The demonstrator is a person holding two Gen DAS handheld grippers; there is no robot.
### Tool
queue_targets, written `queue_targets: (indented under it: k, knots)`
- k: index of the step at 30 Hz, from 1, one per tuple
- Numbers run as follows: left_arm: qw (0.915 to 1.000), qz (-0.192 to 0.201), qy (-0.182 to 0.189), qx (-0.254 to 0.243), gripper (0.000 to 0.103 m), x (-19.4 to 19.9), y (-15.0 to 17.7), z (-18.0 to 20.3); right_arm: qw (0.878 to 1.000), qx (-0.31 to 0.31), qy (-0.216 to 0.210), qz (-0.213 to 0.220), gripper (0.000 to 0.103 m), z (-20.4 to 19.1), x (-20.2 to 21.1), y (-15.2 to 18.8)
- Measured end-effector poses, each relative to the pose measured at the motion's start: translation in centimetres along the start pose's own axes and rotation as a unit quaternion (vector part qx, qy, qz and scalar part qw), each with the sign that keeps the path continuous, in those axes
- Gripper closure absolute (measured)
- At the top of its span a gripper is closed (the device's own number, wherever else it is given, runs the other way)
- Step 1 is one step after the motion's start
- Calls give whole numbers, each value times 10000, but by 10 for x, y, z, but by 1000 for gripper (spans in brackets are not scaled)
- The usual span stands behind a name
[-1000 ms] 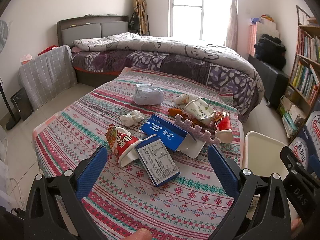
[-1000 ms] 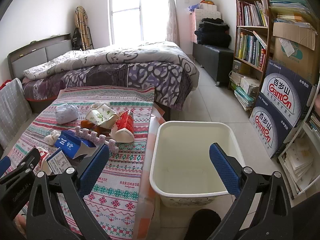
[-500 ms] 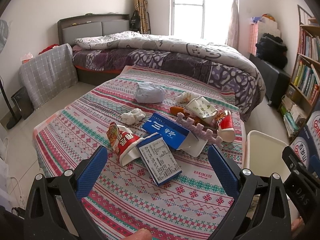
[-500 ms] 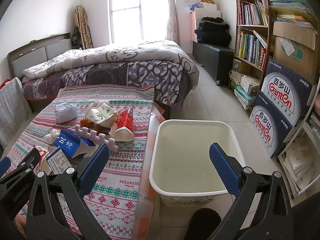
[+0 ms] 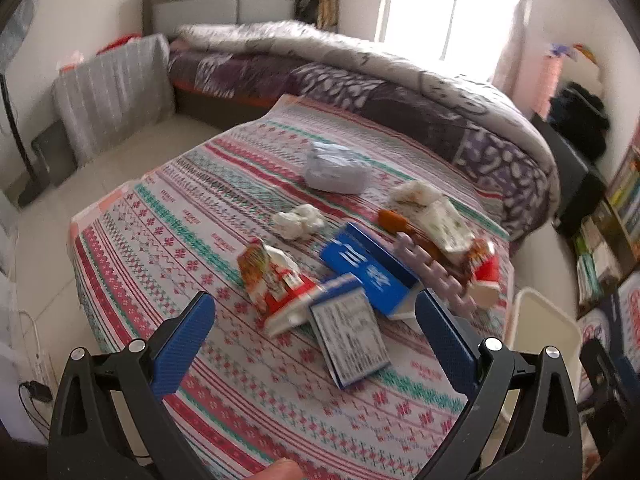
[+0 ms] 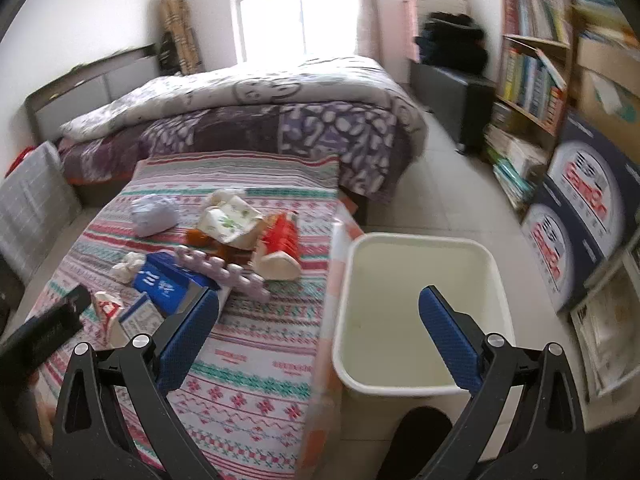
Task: Collect trash
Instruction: 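Grasp the red noodle cup with the left tool while the right grasps the white label card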
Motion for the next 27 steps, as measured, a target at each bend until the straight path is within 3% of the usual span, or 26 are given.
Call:
queue_targets:
  k: [3, 6, 10, 12, 17, 21, 26, 27]
  knots:
    - [9983, -436, 161, 355, 6, -14, -19, -19, 9996, 266, -27, -135, 7, -9, -1, -14]
    - [9891, -1137, 391, 847, 6, -38, -29, -41, 9983, 292, -171, -465, 7, -13, -11, -28]
    - [9621, -2201, 707, 1445, 6, -77, -35, -69, 9917, 214, -515, -1160, 7, -19, -32, -41]
    - [9495, -2509, 826, 1693, 6, -91, -33, -78, 9868, 290, -658, -1448, 7, -25, -44, -45]
    - [9188, -2908, 1221, 2371, 6, -119, -22, -84, 9794, 778, -1083, -1515, 7, -48, -65, -24]
    - [8976, -3192, 1384, 2709, 6, -138, -11, -76, 9675, 1174, -1163, -1913, 7, -71, -90, -2]
    - [8976, -3245, 1055, 2792, 7, -156, -5, -71, 9597, 1735, -1302, -1784, 7, -103, -97, 10]
    - [8990, -3248, 1008, 2760, 13, -158, -5, -70, 9575, 1800, -1354, -1802, 7, -107, -97, 12]
Point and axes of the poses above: each gripper's, at about its wrist camera, not at the fingertips, and x roughly against the way its jaws point, z to its right, y to its underside, the point moved 6 cm from there along -x, roughly the way its jaws point, and after that the axes turned 8 degrees about -z, right-handed, at the moved point
